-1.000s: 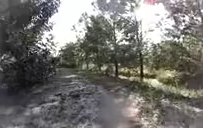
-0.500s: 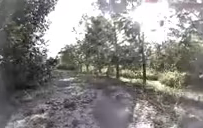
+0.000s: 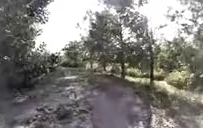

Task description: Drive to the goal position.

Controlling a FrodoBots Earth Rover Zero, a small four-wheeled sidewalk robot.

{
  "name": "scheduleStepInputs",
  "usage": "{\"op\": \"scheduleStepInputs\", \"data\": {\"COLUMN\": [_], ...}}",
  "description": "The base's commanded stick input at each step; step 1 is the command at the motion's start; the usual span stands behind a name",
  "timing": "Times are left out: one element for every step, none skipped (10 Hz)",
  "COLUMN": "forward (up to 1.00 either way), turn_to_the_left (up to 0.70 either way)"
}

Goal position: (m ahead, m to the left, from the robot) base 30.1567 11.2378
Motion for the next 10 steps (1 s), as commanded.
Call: {"op": "scheduleStepInputs", "data": {"forward": [0.85,0.85,0.85,0.85,0.85,0.85,0.85,0.85,0.85,0.85], "turn_to_the_left": [0.07,0.0,0.0,0.0,0.0,0.0,0.0,0.0,0.0,0.34]}}
